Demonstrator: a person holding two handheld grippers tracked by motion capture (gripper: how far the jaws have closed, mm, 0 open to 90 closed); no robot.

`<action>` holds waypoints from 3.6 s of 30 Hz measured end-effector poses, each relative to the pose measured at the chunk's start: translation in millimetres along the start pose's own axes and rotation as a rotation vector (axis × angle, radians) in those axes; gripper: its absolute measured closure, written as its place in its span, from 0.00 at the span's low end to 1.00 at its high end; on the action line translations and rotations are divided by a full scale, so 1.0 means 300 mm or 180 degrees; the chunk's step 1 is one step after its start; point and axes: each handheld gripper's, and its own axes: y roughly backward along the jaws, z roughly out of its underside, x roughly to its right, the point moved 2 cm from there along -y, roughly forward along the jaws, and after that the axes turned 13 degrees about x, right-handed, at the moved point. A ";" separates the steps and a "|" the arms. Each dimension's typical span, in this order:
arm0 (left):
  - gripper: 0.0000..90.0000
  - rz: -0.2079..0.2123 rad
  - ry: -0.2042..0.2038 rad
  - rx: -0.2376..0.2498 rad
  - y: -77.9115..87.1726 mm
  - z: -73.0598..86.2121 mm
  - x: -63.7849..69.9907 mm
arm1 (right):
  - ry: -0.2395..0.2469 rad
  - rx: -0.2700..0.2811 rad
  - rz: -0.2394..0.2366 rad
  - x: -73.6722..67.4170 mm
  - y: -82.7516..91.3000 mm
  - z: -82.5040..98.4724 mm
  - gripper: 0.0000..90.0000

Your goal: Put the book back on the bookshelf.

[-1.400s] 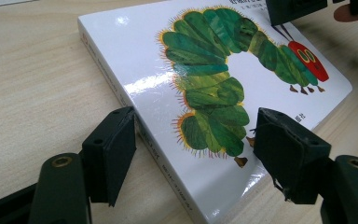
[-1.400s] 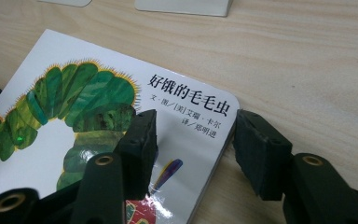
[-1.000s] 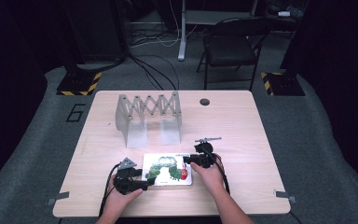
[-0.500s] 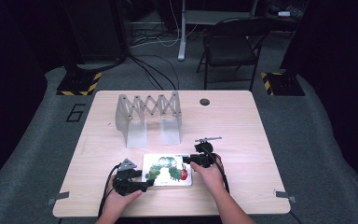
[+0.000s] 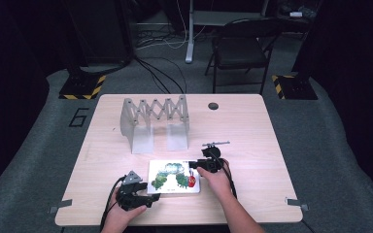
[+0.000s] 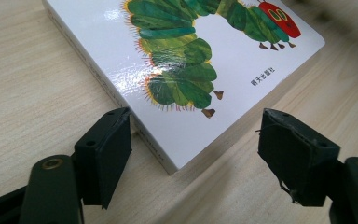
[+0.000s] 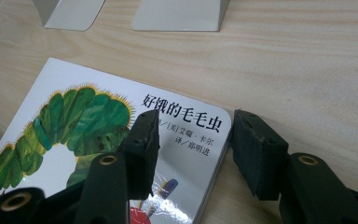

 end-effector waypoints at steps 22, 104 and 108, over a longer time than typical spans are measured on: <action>0.19 0.0016 -0.0133 0.0112 -0.008 0.019 0.014 | -0.0149 0.0079 -0.0034 0.003 0.026 -0.009 0.65; 0.15 -0.0196 -0.0515 0.0111 -0.021 0.035 0.044 | 0.0113 -0.0006 0.0049 -0.011 0.015 -0.039 0.63; 0.15 -0.0198 -0.0528 0.0097 -0.021 0.034 0.044 | 0.0164 -0.0016 0.0048 -0.012 0.017 -0.041 0.63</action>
